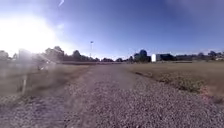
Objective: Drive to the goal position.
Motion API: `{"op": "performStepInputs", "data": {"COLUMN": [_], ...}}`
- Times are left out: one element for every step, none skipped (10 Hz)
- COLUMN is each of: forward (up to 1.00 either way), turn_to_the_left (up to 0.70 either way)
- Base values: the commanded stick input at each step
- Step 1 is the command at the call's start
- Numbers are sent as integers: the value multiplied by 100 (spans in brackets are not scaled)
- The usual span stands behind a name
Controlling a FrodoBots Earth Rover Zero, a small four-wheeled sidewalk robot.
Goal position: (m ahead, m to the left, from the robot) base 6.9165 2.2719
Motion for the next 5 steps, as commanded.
{"op": "performStepInputs", "data": {"forward": [50,50,50,50,50], "turn_to_the_left": [0,14,50,44,22]}}
